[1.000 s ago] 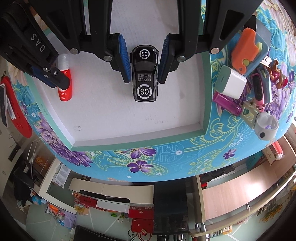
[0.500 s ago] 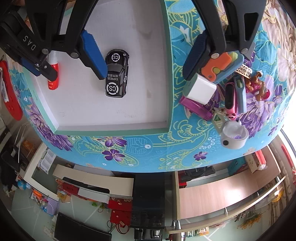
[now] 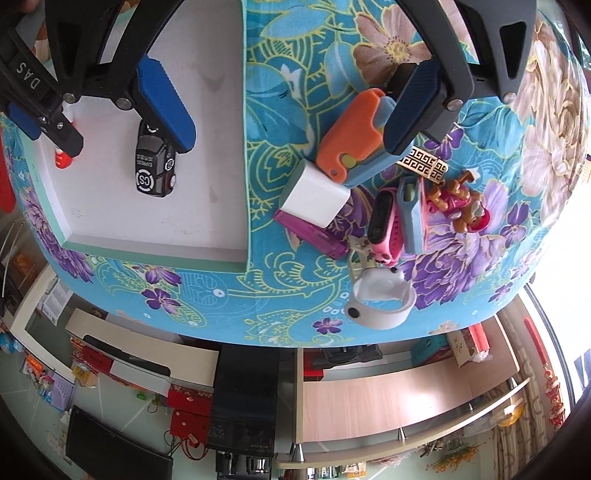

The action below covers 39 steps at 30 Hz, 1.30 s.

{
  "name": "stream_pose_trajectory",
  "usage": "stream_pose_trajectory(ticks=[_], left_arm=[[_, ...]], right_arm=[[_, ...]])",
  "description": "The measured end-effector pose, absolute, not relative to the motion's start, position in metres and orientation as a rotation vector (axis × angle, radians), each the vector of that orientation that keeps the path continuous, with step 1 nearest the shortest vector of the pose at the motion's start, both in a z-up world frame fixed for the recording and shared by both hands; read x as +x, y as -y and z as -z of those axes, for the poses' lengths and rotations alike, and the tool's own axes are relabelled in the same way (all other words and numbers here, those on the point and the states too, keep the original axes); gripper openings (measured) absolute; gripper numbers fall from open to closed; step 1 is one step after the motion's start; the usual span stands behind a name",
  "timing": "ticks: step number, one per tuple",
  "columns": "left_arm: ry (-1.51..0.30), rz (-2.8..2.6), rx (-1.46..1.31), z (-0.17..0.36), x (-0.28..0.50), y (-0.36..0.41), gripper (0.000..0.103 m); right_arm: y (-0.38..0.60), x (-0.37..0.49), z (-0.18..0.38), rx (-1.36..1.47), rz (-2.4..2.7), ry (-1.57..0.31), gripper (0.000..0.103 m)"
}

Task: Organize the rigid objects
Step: 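Carry the bottle and car into the white tray and open both tools, then move the left tool back to the black charger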

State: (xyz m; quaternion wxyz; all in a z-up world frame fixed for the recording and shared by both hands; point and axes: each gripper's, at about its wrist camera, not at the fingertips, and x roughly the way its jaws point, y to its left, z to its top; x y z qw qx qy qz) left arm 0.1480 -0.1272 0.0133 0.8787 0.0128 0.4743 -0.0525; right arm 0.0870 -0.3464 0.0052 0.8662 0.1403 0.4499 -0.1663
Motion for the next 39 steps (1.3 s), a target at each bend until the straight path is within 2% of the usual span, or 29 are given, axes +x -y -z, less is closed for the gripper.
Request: stream_pose_trajectory(ticks=[5,21,31,39], left_arm=[[-0.982,0.097,-0.006,-0.016,0.144,0.11,0.103],[-0.929,-0.011,-0.12,-0.039,0.14,0.025,0.103],[-0.943,-0.095,-0.209,-0.035,0.138,-0.029,0.103],[-0.992,-0.092,-0.209,-0.021,0.139,-0.042,0.103]], right_arm=[[0.338,0.088,-0.01,0.294,0.326,-0.914,0.098],[0.295,0.098,-0.02,0.244,0.237,-0.863,0.098],[0.245,0.11,-0.019,0.188,0.075,-0.876,0.098],[0.194,0.12,-0.015,0.146,-0.081,-0.89,0.098]])
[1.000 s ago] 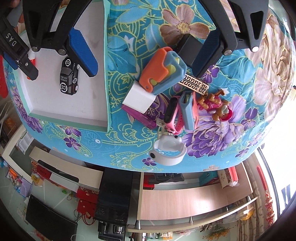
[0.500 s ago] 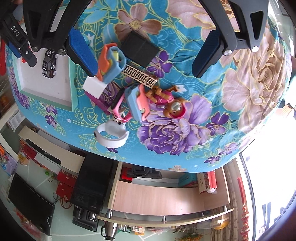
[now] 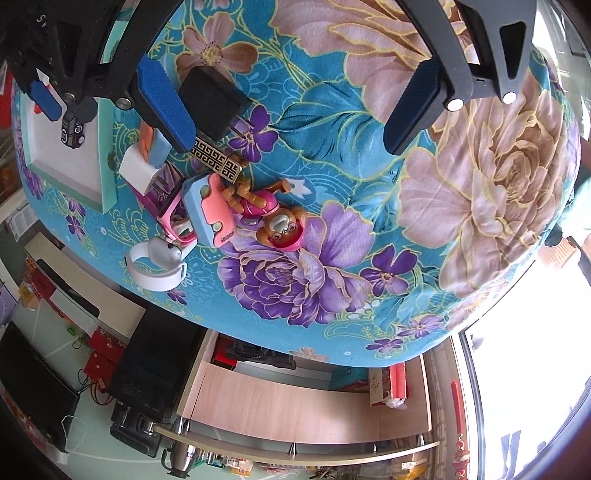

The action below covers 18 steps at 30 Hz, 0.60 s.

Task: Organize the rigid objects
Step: 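Move the left tool back to the black charger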

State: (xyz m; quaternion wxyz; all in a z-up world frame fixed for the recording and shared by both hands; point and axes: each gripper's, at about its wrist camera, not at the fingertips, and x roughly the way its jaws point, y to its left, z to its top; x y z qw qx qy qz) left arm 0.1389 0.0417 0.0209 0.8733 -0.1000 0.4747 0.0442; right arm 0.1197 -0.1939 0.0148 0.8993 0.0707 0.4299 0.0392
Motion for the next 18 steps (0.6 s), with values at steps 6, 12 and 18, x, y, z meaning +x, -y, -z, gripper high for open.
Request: stream_pose_trajectory(ticks=[6,12,18], left_arm=[[-1.067,-0.039,-0.175,0.001,0.14,-0.03,0.103],[-1.098,0.039,-0.114,0.009,0.138,-0.008,0.103],[-1.122,0.067,-0.081,0.018,0.14,0.006,0.103]], right_arm=[[0.196,0.124,-0.008,0.142,-0.031,-0.924,0.098],[0.202,0.123,-0.007,0.157,-0.009,-0.925,0.098],[0.203,0.124,-0.001,0.155,0.0,-0.95,0.098]])
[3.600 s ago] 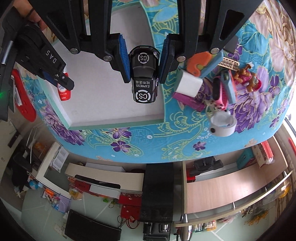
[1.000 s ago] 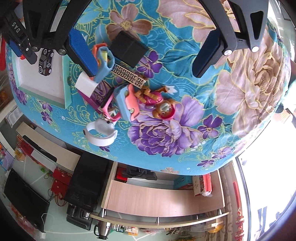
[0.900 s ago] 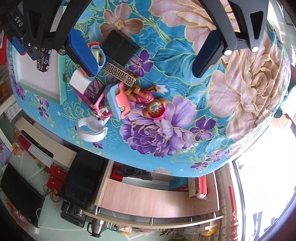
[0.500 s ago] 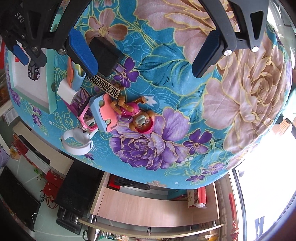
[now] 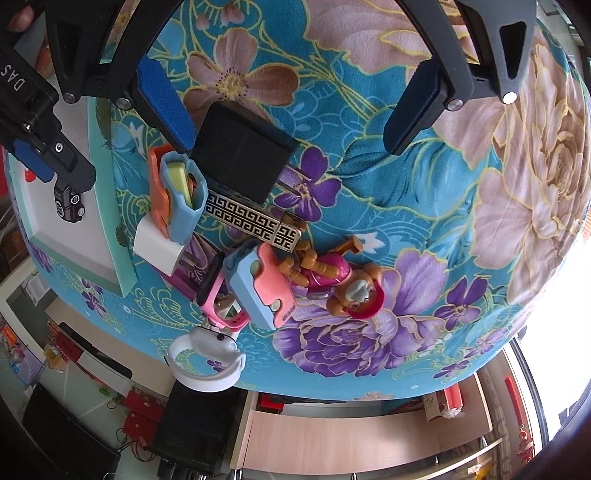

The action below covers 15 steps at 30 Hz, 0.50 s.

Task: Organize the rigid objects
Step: 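Move the left tool back to the black charger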

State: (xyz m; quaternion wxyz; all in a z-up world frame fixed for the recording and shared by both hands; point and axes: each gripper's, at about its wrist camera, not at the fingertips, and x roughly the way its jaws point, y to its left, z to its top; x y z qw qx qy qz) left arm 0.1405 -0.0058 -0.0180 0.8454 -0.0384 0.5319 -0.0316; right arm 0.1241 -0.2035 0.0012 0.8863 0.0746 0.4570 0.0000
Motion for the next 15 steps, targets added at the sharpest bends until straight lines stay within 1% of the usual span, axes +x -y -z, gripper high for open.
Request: stream_pose_trajectory(ticks=[6,15], left_arm=[[-1.12,0.093,-0.024,0.018,0.14,0.019,0.103],[-1.128,0.057,0.027,0.036,0.152,0.024,0.103]], right_arm=[[0.211,0.124,0.003,0.173,0.022,-0.965,0.098],[0.214,0.124,0.004,0.185,0.032,-0.969,0.098]])
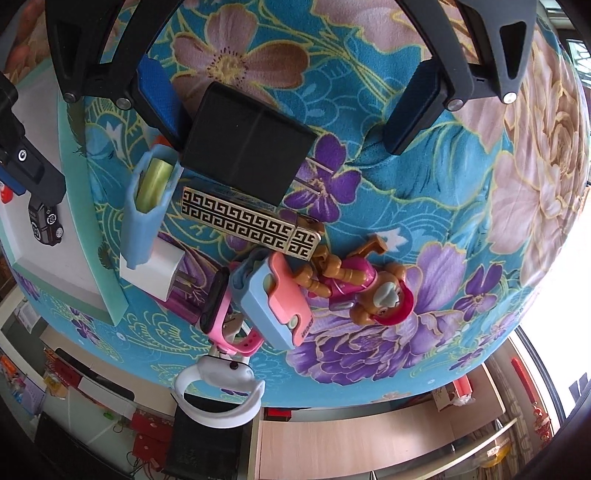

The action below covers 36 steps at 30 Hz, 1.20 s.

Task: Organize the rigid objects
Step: 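Move the left tool back to the black charger, then grasp the black charger with the left tool while the right tool grasps the orange-blue toy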

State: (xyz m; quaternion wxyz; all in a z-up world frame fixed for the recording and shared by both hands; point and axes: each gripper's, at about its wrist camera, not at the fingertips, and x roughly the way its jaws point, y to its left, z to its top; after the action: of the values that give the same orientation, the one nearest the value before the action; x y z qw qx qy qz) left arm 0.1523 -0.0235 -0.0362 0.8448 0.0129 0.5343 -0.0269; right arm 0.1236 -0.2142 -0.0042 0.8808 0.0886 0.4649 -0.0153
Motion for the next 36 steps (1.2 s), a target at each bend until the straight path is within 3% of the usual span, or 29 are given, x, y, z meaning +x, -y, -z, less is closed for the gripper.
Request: stream_pose_trajectory(ticks=[7,19,36], left_arm=[[-1.109,0.066,0.044,0.04,0.154,0.023,0.101],[-1.075,0.132,0.083,0.032,0.147,0.035,0.074],[-1.032,0.056,-0.021,0.009,0.147,0.0,0.074]], right_arm=[[0.213,0.124,0.006,0.181,0.032,-0.973,0.098],[0.212,0.124,0.008,0.172,0.037,-0.986,0.098],[0.193,0.126,0.0,0.106,-0.022,-0.93,0.098]])
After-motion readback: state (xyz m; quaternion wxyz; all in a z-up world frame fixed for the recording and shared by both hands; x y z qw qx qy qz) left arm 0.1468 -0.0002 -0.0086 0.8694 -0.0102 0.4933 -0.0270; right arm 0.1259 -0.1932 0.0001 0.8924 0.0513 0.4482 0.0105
